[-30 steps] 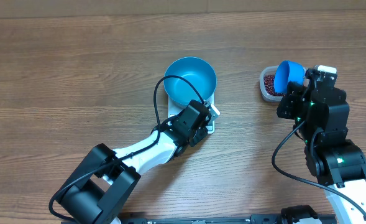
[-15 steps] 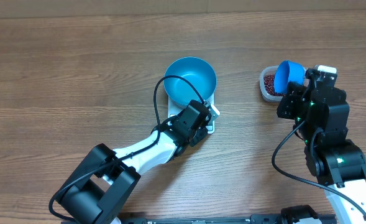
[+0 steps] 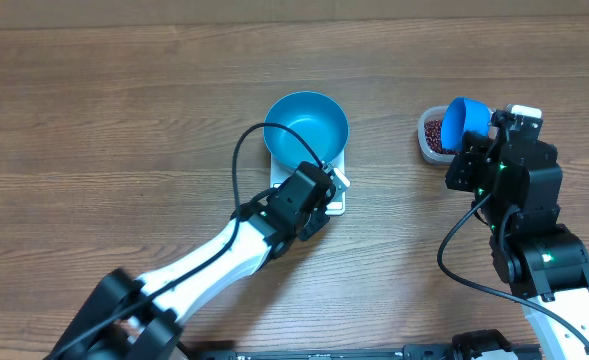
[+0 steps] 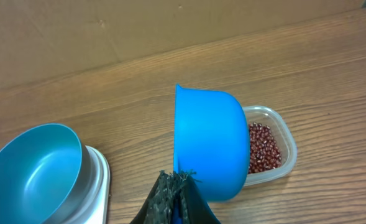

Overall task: Scoop item into bowl and weigh 150g on scale
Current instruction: 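Lift the left gripper off the button panel and back away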

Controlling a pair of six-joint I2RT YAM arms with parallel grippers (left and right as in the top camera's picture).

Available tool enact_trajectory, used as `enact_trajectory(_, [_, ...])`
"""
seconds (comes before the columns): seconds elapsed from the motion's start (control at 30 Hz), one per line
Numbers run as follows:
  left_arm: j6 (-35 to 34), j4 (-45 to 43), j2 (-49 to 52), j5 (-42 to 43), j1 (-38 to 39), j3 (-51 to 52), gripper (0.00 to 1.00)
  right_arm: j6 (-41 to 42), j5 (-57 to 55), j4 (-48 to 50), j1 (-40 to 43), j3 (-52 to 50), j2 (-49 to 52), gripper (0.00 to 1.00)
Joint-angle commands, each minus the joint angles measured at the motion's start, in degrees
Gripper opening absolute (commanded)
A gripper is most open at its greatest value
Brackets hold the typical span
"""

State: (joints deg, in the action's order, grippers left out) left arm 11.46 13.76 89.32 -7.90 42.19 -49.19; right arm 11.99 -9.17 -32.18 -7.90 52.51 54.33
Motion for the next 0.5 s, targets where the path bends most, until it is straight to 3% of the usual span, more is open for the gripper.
enact_trajectory(0.0, [-1.9,3.0,-5.0,2.4,0.9,0.2,0.37,0.0,0.3,0.4,0.2,2.0,-0.2,0.04])
enact_trajectory(0.07, [-3.4,5.0,-7.5,2.7,1.0,0.2,0.39,0.0,0.3,0.4,0.2,2.0,-0.2,0.04])
enact_trajectory(0.1, [-4.3,5.8,-8.5,2.6,1.0,0.2,0.47,0.0,0.3,0.4,0.1,2.0,-0.2,0.04])
enact_trajectory(0.2, [-6.3,8.9,-12.1,2.6,1.0,0.2,0.99,0.0,0.3,0.3,0.1,2.0,-0.2,0.04])
enact_trajectory(0.47, [-6.4,13.0,-19.7,2.2,0.9,0.2,0.99,0.0,0.3,0.3,0.2,2.0,-0.2,0.04])
